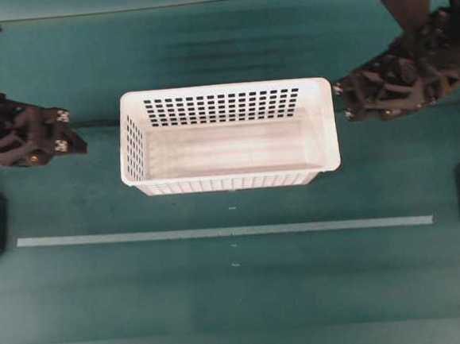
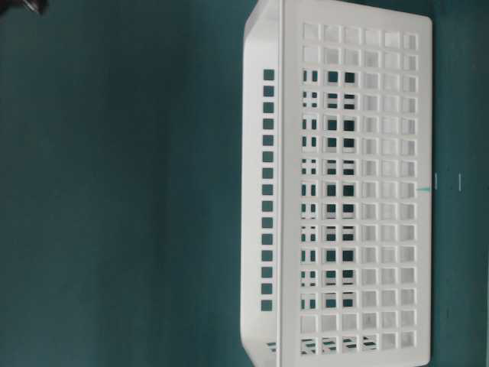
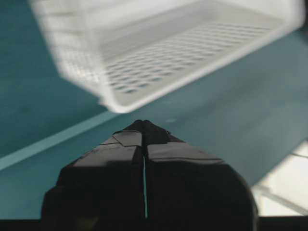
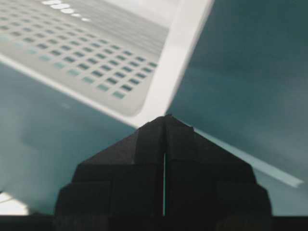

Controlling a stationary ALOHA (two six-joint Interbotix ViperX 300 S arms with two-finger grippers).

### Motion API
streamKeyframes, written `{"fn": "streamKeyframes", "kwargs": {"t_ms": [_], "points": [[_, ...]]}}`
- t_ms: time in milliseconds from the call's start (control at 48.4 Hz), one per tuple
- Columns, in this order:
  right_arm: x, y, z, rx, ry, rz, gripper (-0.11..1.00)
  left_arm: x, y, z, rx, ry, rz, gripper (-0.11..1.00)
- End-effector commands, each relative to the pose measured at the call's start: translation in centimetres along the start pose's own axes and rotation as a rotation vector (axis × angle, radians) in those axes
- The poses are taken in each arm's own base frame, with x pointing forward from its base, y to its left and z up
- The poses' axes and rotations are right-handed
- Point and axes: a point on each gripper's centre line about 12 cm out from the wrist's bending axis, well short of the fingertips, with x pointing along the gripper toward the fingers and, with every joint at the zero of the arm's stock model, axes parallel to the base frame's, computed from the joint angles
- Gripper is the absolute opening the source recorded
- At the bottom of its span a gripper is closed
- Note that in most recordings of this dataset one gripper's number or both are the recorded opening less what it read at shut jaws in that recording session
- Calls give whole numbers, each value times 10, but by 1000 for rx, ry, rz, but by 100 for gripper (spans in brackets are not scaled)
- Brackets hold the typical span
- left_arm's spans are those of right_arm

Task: Lift the white basket with both hands.
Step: 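Move both grippers inward toward the left and right rims of the white basket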

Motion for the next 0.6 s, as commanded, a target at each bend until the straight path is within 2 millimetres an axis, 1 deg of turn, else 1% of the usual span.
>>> {"fn": "streamKeyframes", "kwargs": {"t_ms": [0, 124, 248, 393, 579], "points": [[0, 6, 7, -5, 11, -41, -3, 0, -11, 9, -20, 1, 45, -5], [4, 9, 13, -16, 33, -105, -3, 18, -21, 13, 3, 27, 121, -4], [9, 12, 19, -24, 44, -138, -3, 28, -28, 16, 56, 39, 151, -5], [15, 12, 23, -19, 50, -153, -3, 34, -30, 19, 75, 57, 211, -5], [26, 13, 23, -33, 53, -155, -2, 35, -32, 21, 79, 53, 206, -4]]}}
